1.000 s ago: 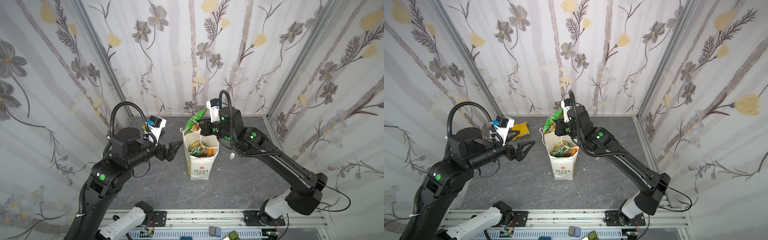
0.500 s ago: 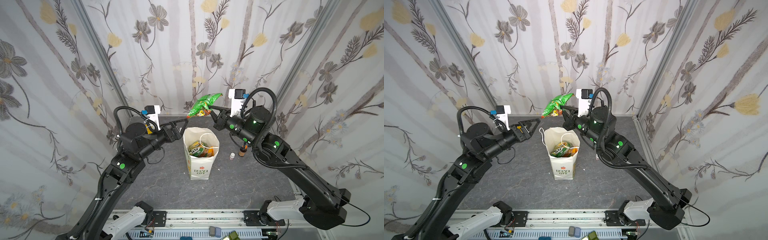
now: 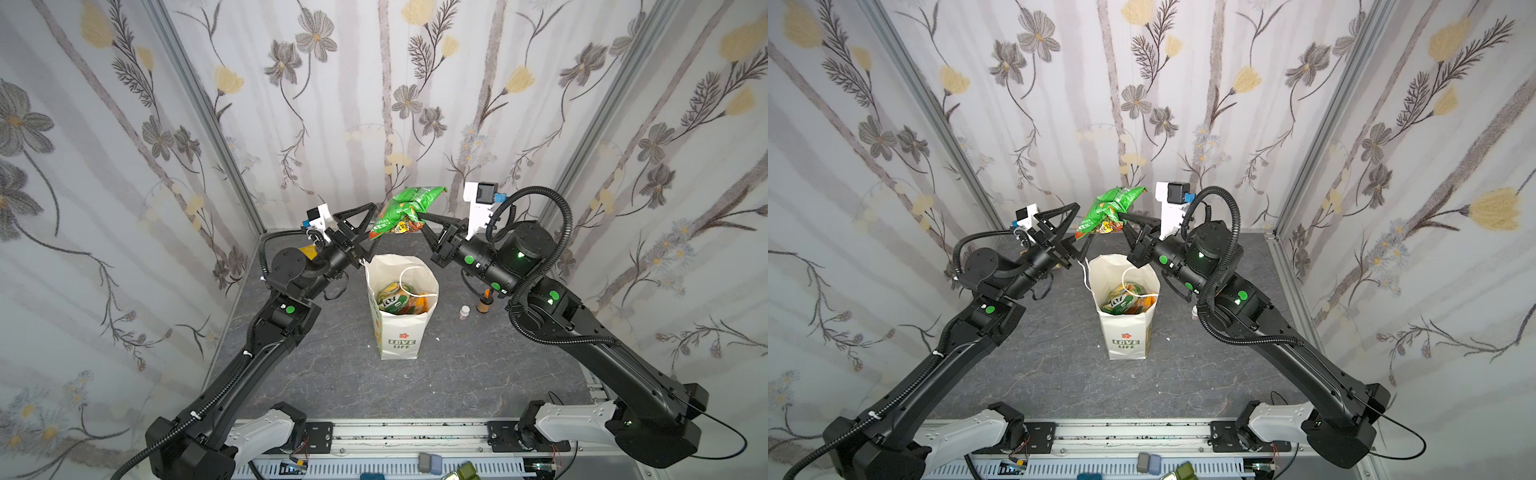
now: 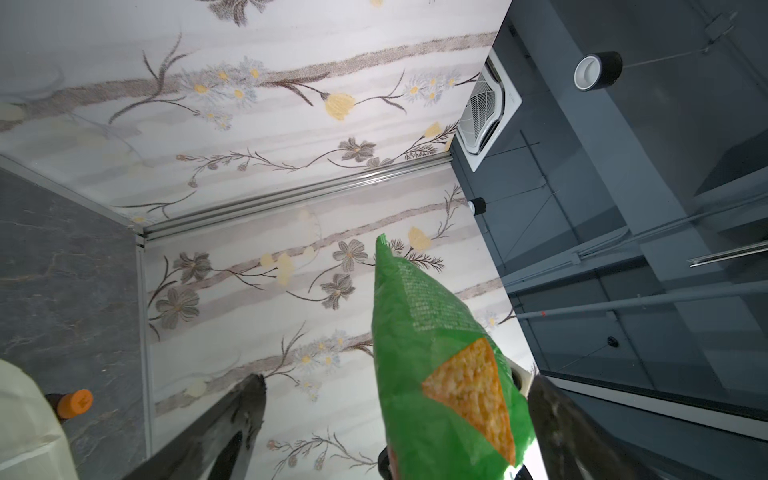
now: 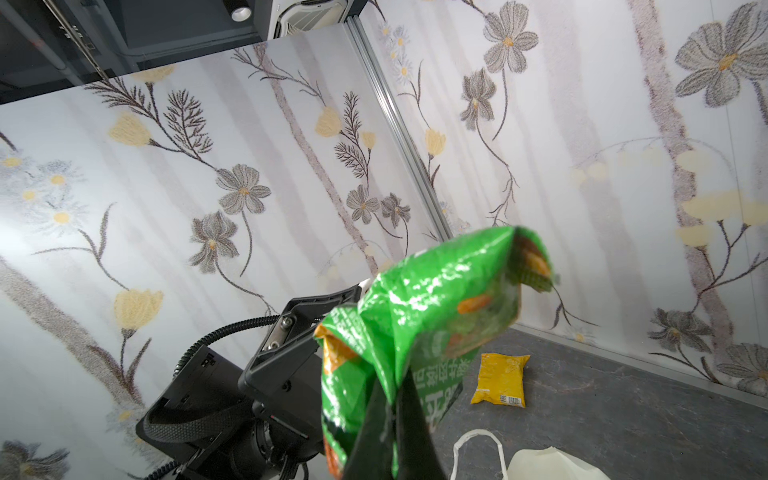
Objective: Take the snacks out of the paper bag
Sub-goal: 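Pass the green chip bag from the right gripper to the left gripper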
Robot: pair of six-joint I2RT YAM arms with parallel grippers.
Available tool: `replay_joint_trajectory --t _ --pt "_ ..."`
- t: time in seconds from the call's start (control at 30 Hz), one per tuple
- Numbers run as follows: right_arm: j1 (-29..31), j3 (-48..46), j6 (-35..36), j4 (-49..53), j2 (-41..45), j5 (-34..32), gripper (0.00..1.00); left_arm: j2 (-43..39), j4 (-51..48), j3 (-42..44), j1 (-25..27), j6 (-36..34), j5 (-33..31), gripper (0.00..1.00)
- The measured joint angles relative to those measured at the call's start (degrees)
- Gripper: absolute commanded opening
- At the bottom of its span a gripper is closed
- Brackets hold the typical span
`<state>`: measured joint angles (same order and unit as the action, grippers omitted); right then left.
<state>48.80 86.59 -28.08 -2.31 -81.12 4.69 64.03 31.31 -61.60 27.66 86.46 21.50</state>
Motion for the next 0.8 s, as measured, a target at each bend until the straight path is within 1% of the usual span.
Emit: replay_joint_trajectory --t 0.07,0.2,0.4,0.47,0.57,0.67,0.8 --pt "0.0 0.0 -0.4 -1.0 -0.5 1.0 0.00 0.7 2.4 -0.2 0.2 2.2 1.0 0.97" --pt "0.1 0.0 -1.5 -1.4 -1.8 3.1 0.00 1.7 5.6 -0.4 0.5 4.9 2.7 0.83" --pt "0.2 -0.4 -2.0 -2.9 -3.6 5.9 0.00 1.6 6.4 -0.4 0.5 5.0 2.6 0.63" --pt "0.3 -0.4 -2.4 -3.0 -4.0 6.5 0.05 1.4 6.4 -0.4 0.5 4.5 2.4 0.57" --pt "0.3 -0.5 -2.7 -3.0 -4.3 7.1 0.12 1.1 6.4 -0.4 0.5 3.1 2.3 0.47" --pt "0.3 -0.7 -3.0 -2.9 -4.3 7.4 0.23 0.8 6.5 -0.2 0.5 0.1 2.1 0.38" --pt "0.4 -0.7 -3.0 -2.5 -3.8 7.4 0.31 0.5 6.8 0.0 0.5 -4.0 2.2 0.27"
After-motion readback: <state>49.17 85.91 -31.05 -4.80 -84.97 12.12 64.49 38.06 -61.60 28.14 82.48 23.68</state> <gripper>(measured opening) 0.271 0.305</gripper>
